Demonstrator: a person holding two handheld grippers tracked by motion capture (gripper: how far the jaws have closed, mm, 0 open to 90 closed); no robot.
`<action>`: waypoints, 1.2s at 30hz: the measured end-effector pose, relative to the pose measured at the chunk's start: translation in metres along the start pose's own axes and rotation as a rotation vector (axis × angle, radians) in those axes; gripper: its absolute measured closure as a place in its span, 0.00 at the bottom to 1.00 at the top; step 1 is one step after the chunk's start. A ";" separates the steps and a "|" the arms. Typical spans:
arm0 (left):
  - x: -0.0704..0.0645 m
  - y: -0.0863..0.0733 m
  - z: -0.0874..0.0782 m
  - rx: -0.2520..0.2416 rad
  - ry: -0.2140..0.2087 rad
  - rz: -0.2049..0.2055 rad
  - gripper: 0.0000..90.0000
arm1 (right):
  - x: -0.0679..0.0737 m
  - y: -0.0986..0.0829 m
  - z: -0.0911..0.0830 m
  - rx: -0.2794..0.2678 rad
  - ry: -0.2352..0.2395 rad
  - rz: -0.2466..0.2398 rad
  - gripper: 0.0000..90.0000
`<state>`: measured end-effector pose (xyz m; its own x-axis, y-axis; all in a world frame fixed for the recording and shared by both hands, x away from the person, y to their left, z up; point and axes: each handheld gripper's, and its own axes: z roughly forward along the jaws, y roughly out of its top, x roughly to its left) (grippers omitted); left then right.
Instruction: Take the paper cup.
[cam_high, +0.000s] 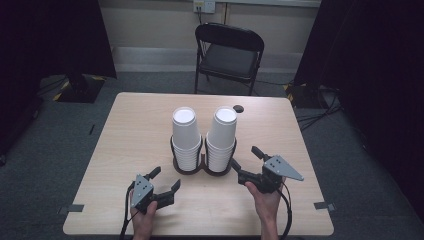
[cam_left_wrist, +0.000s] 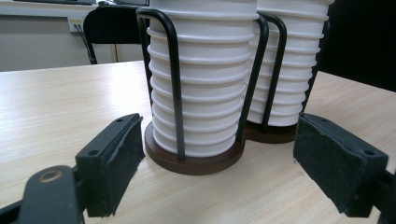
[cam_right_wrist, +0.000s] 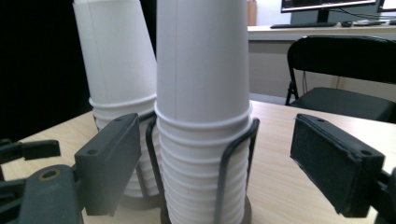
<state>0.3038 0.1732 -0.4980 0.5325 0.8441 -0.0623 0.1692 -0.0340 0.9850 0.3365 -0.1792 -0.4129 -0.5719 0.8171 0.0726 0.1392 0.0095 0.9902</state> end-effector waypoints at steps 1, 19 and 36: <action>0.000 0.000 0.000 0.000 0.000 0.000 0.18 | 0.000 0.000 0.000 0.000 0.000 0.000 0.18; 0.000 0.000 0.000 -0.001 -0.002 0.003 0.18 | 0.003 0.048 0.023 0.010 0.067 -0.050 0.15; -0.001 0.000 0.000 -0.002 -0.002 0.011 0.18 | -0.003 0.075 0.048 0.016 0.086 -0.041 0.15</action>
<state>0.3031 0.1730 -0.4980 0.5358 0.8427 -0.0521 0.1621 -0.0421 0.9859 0.3877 -0.1534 -0.3446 -0.6442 0.7636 0.0430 0.1267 0.0511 0.9906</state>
